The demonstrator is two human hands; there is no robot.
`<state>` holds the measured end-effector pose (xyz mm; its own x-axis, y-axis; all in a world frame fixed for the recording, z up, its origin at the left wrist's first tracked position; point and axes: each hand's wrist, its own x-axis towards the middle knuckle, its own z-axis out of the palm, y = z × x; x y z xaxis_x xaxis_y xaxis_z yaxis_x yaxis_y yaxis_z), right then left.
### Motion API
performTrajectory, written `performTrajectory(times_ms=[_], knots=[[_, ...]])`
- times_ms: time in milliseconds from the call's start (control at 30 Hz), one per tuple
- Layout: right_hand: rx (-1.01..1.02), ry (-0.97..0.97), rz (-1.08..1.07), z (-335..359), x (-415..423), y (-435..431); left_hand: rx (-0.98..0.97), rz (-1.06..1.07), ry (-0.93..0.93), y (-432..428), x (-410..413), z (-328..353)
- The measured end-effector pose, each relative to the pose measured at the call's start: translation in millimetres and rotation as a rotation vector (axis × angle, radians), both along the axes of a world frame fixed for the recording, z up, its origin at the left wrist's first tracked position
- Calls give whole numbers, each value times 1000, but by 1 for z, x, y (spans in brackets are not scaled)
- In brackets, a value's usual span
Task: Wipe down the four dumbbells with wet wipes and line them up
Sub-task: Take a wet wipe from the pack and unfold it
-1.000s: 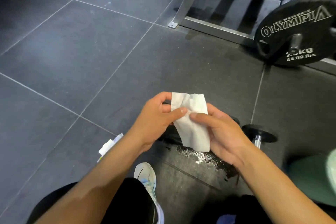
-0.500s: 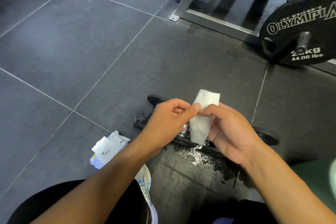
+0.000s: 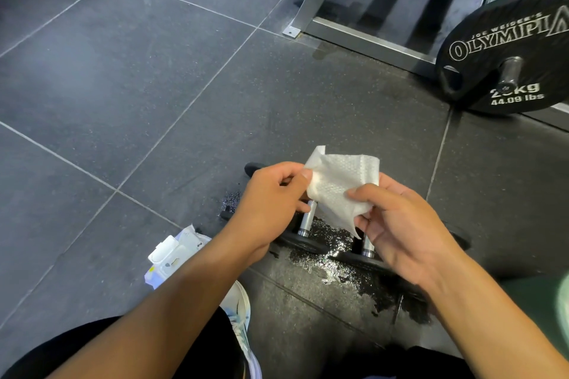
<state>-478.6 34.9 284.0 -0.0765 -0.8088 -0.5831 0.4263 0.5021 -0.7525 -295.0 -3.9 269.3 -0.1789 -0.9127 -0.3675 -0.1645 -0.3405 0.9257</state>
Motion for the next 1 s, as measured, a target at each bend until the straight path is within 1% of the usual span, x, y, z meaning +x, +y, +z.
performTrajectory(times_ms=[67,167,200,267,333,400,467,500,600,667,767,900,1000], knots=[[-11,18,-14,0,-3,-1,74,82,113,-5,-1,0],[-22,64,-22,-1,-8,-1,225,222,364,-11,0,5],[-26,70,-19,-1,-9,-1,258,265,413,-13,2,5],[-29,65,9,0,-11,-1,300,335,457,-17,4,2],[-28,38,46,1,-12,-1,315,369,445,-20,5,-1],[-35,-15,34,3,-11,-2,314,374,397,-19,4,0],[-59,-6,5,5,-8,-3,285,341,273,-17,3,0],[-73,36,-11,5,-6,-3,245,305,178,-16,3,-1],[-129,177,-58,6,0,-3,25,170,-143,-16,3,-8],[-177,330,-51,5,2,-1,-47,117,-276,-17,2,-15],[-220,607,4,1,4,4,-7,71,-291,-15,2,-31],[-198,722,-10,-5,2,3,81,-2,-360,-14,11,-60],[-166,755,9,-4,-2,1,276,37,-344,-17,27,-88]])
